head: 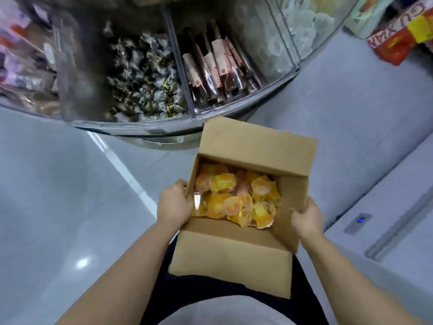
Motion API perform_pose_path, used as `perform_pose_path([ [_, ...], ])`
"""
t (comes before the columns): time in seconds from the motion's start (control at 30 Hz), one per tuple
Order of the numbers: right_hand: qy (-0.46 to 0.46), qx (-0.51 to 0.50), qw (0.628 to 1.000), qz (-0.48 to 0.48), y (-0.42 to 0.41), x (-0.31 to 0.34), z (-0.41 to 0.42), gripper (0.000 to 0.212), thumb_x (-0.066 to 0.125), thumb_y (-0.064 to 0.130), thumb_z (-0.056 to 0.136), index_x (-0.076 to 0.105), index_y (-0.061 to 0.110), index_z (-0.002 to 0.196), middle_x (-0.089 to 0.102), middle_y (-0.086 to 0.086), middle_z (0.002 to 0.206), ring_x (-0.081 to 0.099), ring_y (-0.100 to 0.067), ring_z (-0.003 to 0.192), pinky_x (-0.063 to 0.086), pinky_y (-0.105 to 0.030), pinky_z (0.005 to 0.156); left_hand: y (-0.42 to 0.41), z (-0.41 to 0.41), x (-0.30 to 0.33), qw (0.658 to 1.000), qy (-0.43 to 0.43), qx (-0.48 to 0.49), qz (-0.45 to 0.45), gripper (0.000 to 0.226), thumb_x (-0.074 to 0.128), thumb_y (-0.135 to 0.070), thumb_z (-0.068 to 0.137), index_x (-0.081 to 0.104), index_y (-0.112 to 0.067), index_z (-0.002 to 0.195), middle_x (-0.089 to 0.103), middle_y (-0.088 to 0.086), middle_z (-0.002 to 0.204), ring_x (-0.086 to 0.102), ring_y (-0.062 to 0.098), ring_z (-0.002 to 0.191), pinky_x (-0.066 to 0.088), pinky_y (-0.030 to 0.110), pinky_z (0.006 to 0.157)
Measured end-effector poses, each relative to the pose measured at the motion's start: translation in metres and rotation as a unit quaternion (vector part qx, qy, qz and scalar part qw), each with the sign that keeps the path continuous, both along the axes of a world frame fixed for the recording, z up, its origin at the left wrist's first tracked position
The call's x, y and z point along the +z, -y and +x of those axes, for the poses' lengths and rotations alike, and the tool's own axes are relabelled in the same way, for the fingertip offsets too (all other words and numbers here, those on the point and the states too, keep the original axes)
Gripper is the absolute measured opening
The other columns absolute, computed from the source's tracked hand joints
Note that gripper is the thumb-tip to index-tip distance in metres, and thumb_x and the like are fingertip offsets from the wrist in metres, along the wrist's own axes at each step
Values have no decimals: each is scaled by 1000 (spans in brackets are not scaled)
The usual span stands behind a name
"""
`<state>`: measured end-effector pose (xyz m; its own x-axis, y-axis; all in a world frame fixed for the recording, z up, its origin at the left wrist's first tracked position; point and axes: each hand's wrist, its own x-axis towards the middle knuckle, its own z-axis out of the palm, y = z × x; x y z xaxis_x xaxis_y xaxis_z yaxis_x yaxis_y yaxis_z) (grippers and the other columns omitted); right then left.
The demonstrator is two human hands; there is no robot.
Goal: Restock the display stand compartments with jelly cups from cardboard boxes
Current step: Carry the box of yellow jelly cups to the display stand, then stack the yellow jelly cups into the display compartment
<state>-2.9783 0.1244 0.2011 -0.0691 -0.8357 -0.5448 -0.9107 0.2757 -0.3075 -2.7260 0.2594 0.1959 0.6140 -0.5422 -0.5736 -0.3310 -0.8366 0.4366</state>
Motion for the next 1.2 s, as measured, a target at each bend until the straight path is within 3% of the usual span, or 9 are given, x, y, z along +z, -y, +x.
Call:
perform_pose_path([
  [0.27, 16, 201, 975, 98, 86, -48, 36, 26, 52, 5, 85, 54, 7, 111, 64, -14, 102, 57, -35, 95, 49, -39, 80, -9, -51, -36, 976, 20, 215, 34, 22, 56, -26, 85, 62, -14, 102, 70, 10, 90, 61, 34, 86, 40, 29, 64],
  [0.4, 3, 371, 921, 115, 116, -86, 60, 27, 50, 5, 83, 51, 8, 110, 63, -14, 95, 57, -37, 93, 47, -37, 74, -17, -106, -75, 929, 21, 362, 75, 14, 55, -23, 86, 58, -12, 94, 57, 5, 72, 47, 25, 67, 35, 29, 58],
  [0.57, -58, 526, 844, 85, 124, -169, 99, 33, 49, 8, 83, 51, 9, 116, 63, -17, 104, 57, -39, 97, 47, -38, 76, -25, -149, -158, 873, -23, 477, 95, 5, 56, -10, 79, 52, -11, 79, 49, 2, 64, 44, 25, 63, 30, 29, 53],
  [0.8, -35, 617, 781, 83, 99, -319, 146, 10, 50, 13, 83, 46, 21, 88, 64, -11, 96, 57, -31, 85, 41, -31, 67, -46, -160, -311, 799, -39, 596, 75, 17, 51, -1, 77, 60, -7, 90, 62, 11, 80, 55, 32, 75, 42, 33, 59],
  [1.0, 7, 654, 753, 77, 56, -402, 188, 15, 53, 13, 87, 55, 17, 102, 66, -10, 102, 60, -33, 96, 47, -35, 75, -78, -153, -399, 756, 3, 651, 63, 21, 49, 2, 76, 60, -4, 92, 63, 16, 83, 54, 34, 75, 40, 34, 62],
  [1.1, -6, 678, 734, 53, 45, -430, 208, 15, 54, 15, 89, 57, 12, 104, 66, -14, 105, 59, -35, 100, 48, -38, 80, -81, -148, -425, 736, 19, 675, 51, 19, 52, -9, 76, 60, -4, 92, 62, 15, 82, 55, 35, 77, 40, 34, 63],
  [1.2, -13, 698, 715, 49, 50, -437, 223, 31, 59, 19, 87, 55, 12, 117, 65, -13, 112, 58, -33, 107, 47, -38, 84, -75, -146, -430, 731, 55, 679, 35, 25, 56, -10, 81, 60, -7, 105, 66, 15, 99, 56, 31, 83, 39, 31, 69],
])
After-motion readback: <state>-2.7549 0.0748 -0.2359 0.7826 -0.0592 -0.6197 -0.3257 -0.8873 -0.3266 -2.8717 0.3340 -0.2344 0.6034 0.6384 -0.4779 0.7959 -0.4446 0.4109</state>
